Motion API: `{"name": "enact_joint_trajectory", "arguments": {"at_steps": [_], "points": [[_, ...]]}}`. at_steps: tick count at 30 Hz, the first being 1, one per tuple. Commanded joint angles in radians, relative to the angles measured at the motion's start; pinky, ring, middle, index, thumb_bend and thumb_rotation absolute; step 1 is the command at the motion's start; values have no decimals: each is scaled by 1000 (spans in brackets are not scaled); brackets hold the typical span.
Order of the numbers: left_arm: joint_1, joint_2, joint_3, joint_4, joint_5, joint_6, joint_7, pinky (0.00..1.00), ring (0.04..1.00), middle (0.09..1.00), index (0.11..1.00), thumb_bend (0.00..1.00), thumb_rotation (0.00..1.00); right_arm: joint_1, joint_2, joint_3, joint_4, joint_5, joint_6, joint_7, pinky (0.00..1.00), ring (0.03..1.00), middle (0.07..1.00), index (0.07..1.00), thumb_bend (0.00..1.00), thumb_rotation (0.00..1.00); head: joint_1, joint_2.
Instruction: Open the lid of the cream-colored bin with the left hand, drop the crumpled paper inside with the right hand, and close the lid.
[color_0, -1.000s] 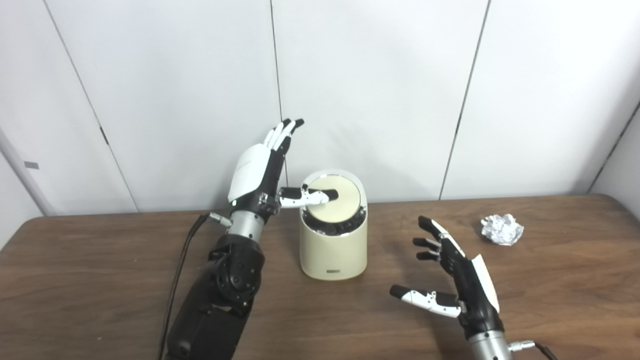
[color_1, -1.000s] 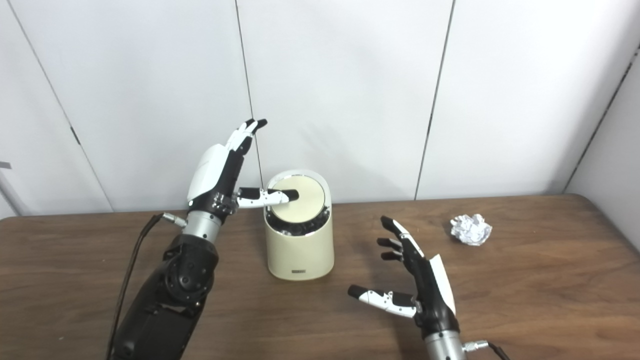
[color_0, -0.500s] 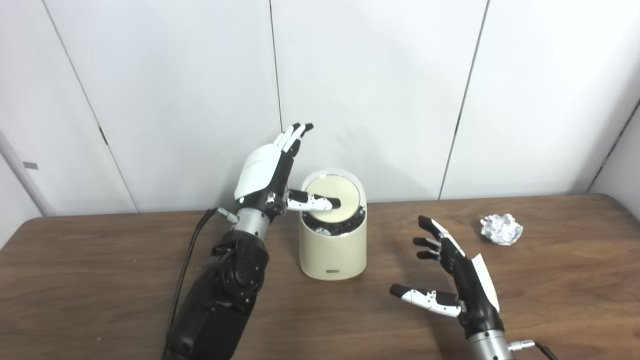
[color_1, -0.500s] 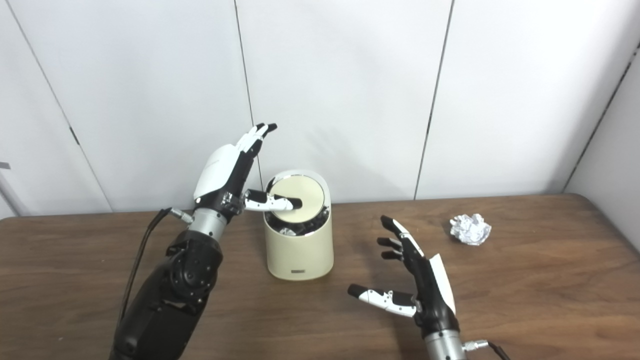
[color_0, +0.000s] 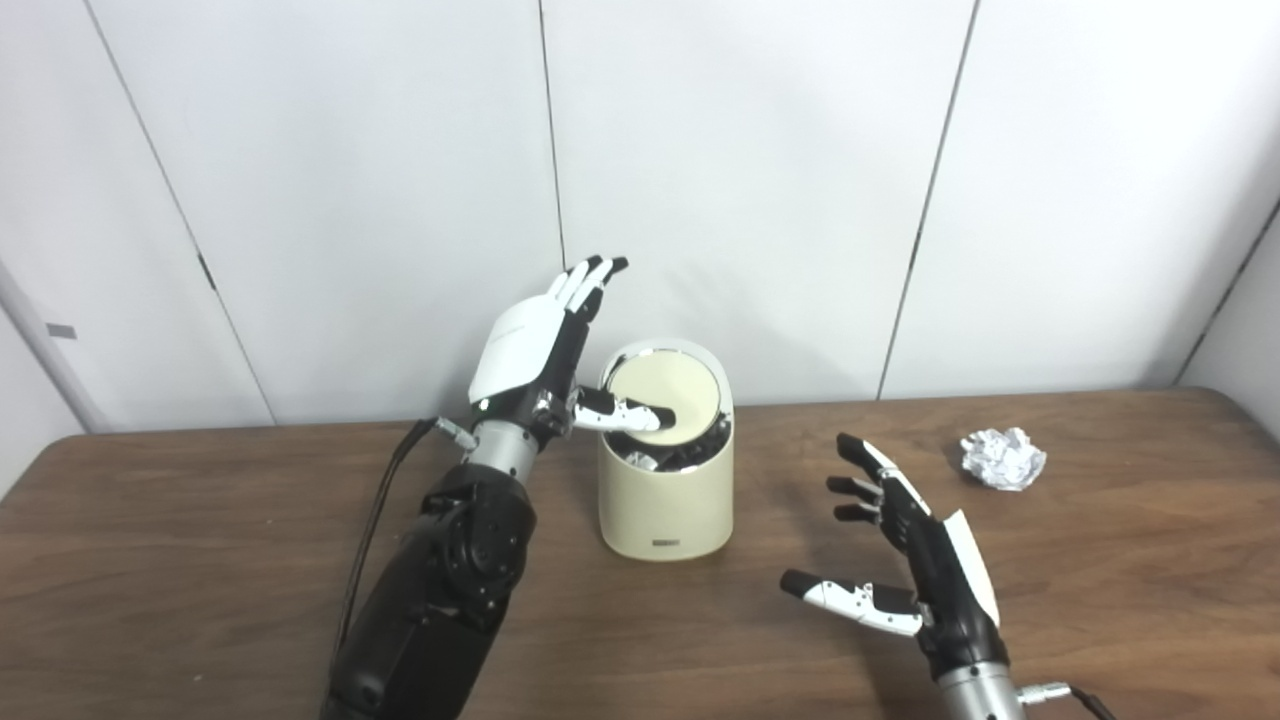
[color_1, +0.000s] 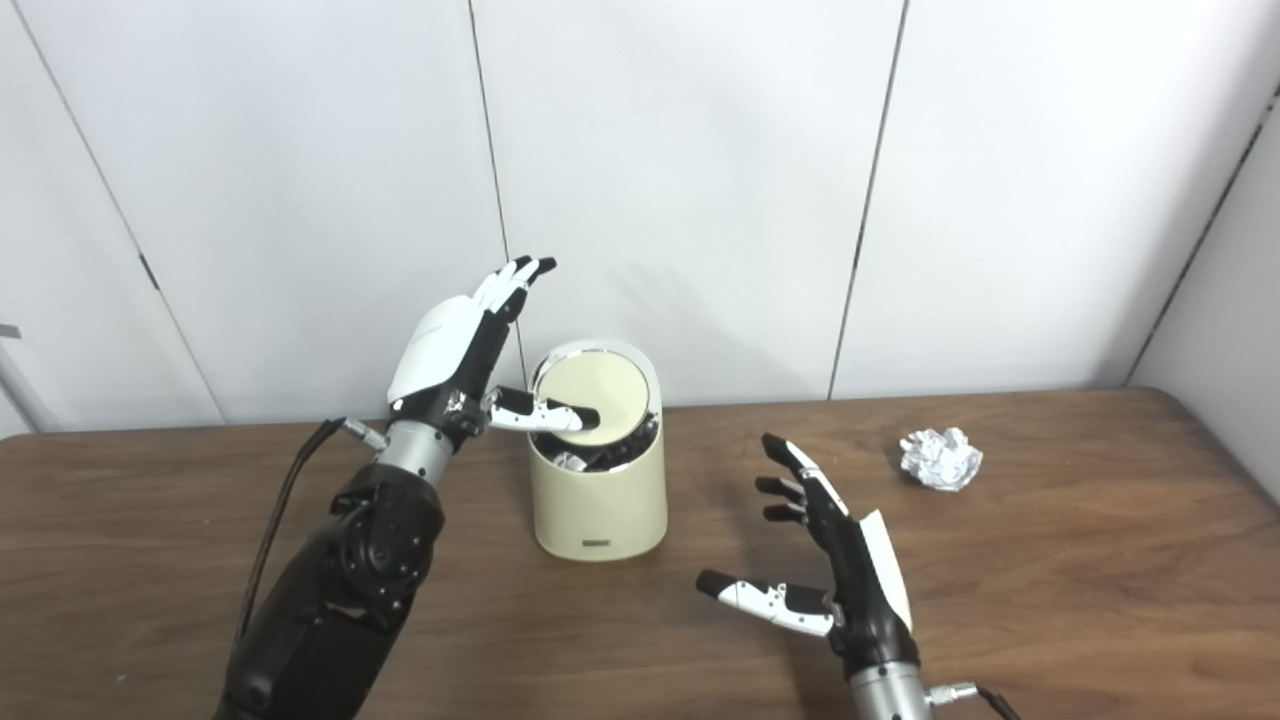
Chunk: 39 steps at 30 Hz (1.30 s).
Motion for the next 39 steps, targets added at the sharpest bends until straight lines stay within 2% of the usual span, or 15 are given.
{"name": "enact_joint_trajectory", "arguments": {"at_steps": [1, 11, 21, 25, 28, 32, 39], "points": [[-45, 10, -2, -3, 19, -26, 21, 838, 1000, 1000, 1000, 974, 173, -23, -1, 3, -34, -1, -17, -4, 679, 780, 890, 870, 799, 260, -1, 0], [-48, 21, -27, 33, 46, -37, 37, 811, 981, 1000, 1000, 982, 165, -23, 1, 7, -46, -7, -7, -5, 675, 774, 889, 868, 798, 263, -5, 14], [-43, 26, -60, 47, 90, -44, 41, 850, 988, 1000, 1000, 989, 177, -20, 3, 9, -55, -6, -3, -4, 663, 767, 886, 869, 798, 267, -5, 23], [-50, 38, -90, 41, 131, -45, 31, 848, 988, 1000, 1000, 999, 180, -20, 5, 14, -66, -12, 3, -1, 651, 760, 886, 868, 793, 258, -4, 28], [-69, 56, -124, 25, 180, -31, -1, 861, 989, 1000, 1000, 1000, 186, -18, 4, 18, -70, -7, 9, 3, 652, 762, 891, 871, 789, 254, -1, 30], [-108, 91, -185, -6, 281, -9, -76, 886, 990, 1000, 1000, 1000, 205, -19, 3, 22, -73, -19, 13, 2, 643, 756, 887, 872, 787, 273, -2, 35], [-148, 115, -228, -64, 388, 4, -173, 929, 1000, 1000, 1000, 1000, 157, -21, 7, 27, -75, -16, 18, 0, 645, 756, 884, 867, 790, 259, -2, 38]]}}
